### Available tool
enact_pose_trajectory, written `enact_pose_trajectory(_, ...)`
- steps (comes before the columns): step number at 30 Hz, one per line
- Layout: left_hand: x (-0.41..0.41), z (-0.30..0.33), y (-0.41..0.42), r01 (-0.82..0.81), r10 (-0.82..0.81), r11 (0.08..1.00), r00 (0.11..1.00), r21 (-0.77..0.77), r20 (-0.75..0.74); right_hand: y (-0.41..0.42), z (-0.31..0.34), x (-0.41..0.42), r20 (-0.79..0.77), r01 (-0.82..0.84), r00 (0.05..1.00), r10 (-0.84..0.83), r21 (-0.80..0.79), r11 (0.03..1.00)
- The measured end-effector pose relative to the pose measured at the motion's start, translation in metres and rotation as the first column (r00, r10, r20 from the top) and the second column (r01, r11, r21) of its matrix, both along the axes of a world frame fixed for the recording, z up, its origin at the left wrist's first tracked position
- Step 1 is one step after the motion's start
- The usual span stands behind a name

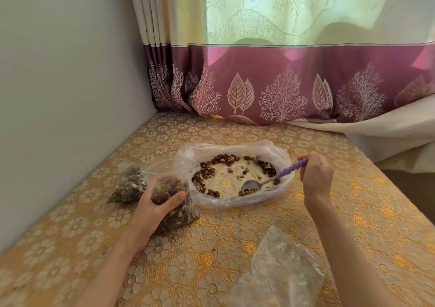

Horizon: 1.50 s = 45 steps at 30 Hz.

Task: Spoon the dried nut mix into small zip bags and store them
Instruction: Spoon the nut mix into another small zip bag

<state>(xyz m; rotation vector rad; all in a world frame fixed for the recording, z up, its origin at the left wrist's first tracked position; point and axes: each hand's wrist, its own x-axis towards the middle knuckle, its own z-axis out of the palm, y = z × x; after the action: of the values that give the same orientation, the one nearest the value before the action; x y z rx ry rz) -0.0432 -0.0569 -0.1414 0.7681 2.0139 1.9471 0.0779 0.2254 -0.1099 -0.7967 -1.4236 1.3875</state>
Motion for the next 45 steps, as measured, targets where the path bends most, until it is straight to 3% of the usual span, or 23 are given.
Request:
enact_pose_trajectory(11,-0.003,-0.002,0.000,-0.020,0.020,0.999,1.000,-0.027,0.004,-0.015,-0.006,-0.009,0.147,-0.190,0.971,0.191,-0.019,0.982)
enact_pose_trajectory(17,-0.001,-0.001,-0.001,-0.009,0.009,1.000,1.000,-0.022,0.001,-0.026,-0.007,-0.017,0.123,-0.316,0.933,0.337,-0.163,0.935)
enact_pose_trajectory(24,0.001,0.003,-0.002,0.033,-0.032,0.999,0.999,-0.028,0.034,-0.033,-0.008,-0.020,0.103,-0.347,0.916,0.388,-0.282,0.894)
enact_pose_trajectory(36,-0.009,0.001,-0.016,0.235,-0.231,0.972,0.964,-0.022,0.130,-0.031,-0.004,-0.014,0.024,-0.275,0.955,0.296,-0.299,0.914)
enact_pose_trajectory(45,-0.009,0.000,-0.011,0.157,-0.155,0.988,0.979,-0.006,0.130,-0.035,0.012,-0.012,-0.132,-0.289,0.956,0.262,-0.257,0.922)
